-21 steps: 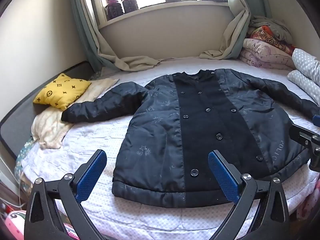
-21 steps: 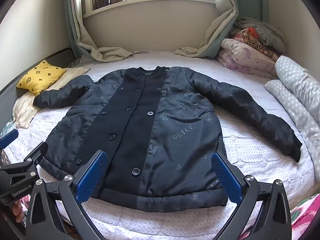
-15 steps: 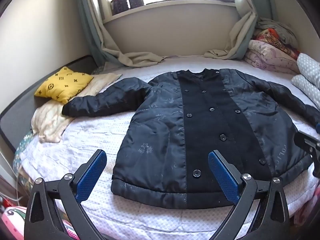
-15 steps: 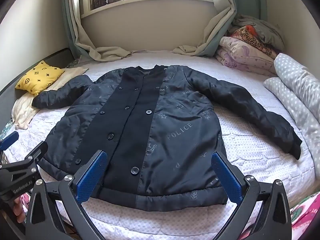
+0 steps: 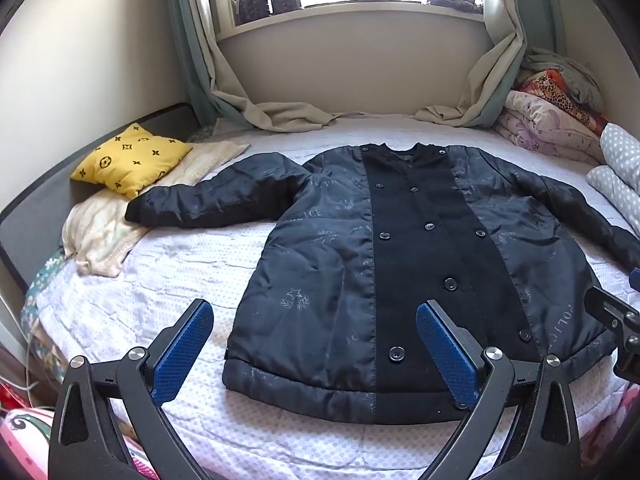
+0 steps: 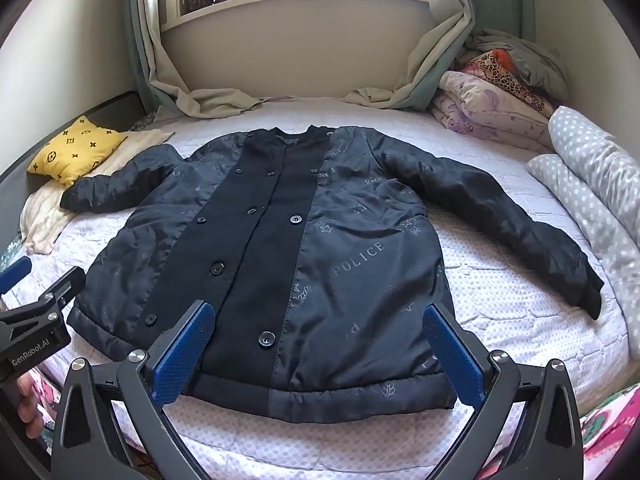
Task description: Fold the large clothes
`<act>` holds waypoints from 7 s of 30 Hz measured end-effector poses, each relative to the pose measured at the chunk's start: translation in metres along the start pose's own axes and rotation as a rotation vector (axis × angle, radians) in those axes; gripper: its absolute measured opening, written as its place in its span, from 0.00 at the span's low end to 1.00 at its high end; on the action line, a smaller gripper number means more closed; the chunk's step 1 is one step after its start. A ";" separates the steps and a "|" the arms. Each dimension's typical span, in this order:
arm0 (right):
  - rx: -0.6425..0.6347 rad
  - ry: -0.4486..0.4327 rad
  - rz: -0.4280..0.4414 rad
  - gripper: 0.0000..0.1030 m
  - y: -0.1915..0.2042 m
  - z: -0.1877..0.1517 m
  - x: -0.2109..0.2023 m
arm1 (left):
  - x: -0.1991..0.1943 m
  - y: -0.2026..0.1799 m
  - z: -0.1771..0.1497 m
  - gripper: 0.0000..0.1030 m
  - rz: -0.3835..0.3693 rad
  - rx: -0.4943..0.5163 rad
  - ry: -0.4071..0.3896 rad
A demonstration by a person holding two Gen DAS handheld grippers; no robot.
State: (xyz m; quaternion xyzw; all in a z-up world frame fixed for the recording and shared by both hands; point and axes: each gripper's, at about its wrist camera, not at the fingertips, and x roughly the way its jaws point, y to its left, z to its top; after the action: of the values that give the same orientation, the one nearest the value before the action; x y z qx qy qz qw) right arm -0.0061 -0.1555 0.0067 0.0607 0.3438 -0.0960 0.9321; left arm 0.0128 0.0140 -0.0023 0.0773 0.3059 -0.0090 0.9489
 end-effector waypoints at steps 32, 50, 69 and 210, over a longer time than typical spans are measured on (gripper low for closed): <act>0.000 -0.005 -0.004 1.00 -0.001 0.001 -0.002 | 0.002 0.005 -0.002 1.00 -0.004 -0.018 0.013; -0.004 -0.003 -0.008 1.00 -0.002 0.000 -0.001 | 0.004 0.004 -0.004 1.00 -0.004 -0.012 0.016; -0.001 0.010 -0.005 1.00 -0.004 -0.001 0.001 | 0.003 0.001 -0.003 1.00 -0.005 -0.013 0.018; -0.056 0.347 0.114 1.00 -0.025 0.135 0.219 | 0.206 -0.021 0.093 0.97 -0.197 0.034 0.319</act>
State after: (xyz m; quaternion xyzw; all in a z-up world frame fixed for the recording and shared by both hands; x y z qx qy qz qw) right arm 0.2366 -0.2344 -0.0351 0.0696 0.4981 -0.0216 0.8641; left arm 0.2326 -0.0144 -0.0507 0.0633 0.4581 -0.0946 0.8816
